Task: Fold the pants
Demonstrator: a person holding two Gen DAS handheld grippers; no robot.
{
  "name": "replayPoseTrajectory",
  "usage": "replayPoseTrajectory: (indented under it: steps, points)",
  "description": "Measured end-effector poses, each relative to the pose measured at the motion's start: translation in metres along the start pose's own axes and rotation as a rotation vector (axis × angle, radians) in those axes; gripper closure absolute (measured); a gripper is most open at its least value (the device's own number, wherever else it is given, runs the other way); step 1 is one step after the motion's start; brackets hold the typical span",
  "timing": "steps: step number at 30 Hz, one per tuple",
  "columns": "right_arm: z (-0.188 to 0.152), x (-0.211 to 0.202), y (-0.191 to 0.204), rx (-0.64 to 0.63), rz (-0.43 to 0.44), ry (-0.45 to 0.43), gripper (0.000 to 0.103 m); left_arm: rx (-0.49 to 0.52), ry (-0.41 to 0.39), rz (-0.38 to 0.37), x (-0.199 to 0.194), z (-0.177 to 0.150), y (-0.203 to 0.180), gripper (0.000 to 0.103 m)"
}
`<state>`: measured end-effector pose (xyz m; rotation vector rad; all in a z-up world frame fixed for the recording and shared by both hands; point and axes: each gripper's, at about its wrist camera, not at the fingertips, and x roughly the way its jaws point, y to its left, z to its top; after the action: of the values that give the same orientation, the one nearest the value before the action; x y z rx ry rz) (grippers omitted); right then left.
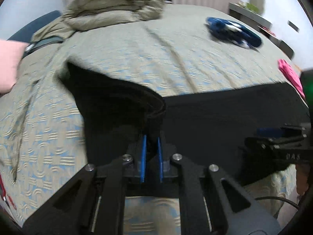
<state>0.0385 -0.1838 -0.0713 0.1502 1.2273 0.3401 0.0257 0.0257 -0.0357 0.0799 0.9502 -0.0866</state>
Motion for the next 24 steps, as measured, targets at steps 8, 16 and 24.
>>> replayPoseTrajectory:
  steps: [8,16,24]
  points:
    - [-0.019,-0.025,-0.013,-0.001,-0.128,-0.069,0.049,0.11,0.019,-0.069,0.005,0.001,-0.053,0.092]
    - [-0.033,-0.044,-0.028,0.0,-0.263,-0.146,0.049,0.106,0.048,-0.067,0.009,0.003,-0.063,0.092]
    - [-0.033,-0.05,-0.027,-0.035,-0.322,-0.184,0.048,0.098,0.017,-0.095,-0.006,0.013,-0.067,0.092]
